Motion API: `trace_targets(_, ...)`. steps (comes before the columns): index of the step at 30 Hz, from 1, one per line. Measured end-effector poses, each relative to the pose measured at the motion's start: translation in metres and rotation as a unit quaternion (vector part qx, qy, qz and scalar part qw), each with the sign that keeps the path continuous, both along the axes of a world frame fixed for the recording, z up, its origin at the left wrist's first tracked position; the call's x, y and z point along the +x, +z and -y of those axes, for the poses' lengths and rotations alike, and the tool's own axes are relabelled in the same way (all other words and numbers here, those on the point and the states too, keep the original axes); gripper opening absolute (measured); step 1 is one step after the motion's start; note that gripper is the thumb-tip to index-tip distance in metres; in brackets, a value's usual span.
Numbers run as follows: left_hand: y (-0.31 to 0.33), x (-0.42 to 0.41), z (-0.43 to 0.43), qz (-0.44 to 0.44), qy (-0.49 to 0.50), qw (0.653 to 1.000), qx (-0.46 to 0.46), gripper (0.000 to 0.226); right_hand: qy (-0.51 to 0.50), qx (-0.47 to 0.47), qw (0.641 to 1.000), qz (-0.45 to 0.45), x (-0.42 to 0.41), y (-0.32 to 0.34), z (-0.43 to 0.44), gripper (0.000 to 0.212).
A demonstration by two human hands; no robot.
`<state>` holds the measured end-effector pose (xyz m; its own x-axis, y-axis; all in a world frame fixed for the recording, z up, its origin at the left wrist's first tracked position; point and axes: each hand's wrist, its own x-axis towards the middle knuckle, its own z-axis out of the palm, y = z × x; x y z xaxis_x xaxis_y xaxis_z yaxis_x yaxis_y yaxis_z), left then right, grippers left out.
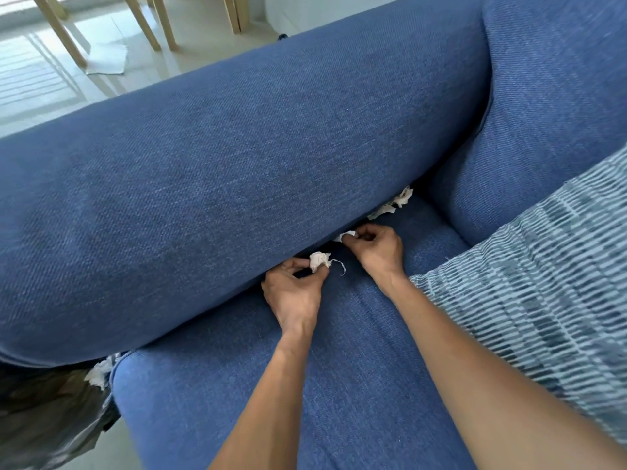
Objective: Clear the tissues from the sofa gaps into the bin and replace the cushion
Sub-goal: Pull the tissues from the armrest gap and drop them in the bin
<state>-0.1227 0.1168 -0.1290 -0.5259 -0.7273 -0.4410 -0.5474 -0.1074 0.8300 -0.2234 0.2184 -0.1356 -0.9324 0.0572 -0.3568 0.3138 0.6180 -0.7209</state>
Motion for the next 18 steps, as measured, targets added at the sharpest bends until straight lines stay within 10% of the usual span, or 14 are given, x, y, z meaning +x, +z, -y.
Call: trace_targets(18,0.028,0.034,0.021,0.002,-0.06,0.997,0.05,0.025,-0.017,-0.025,0.999,-0.022,0.032,0.028,0.002,0.02)
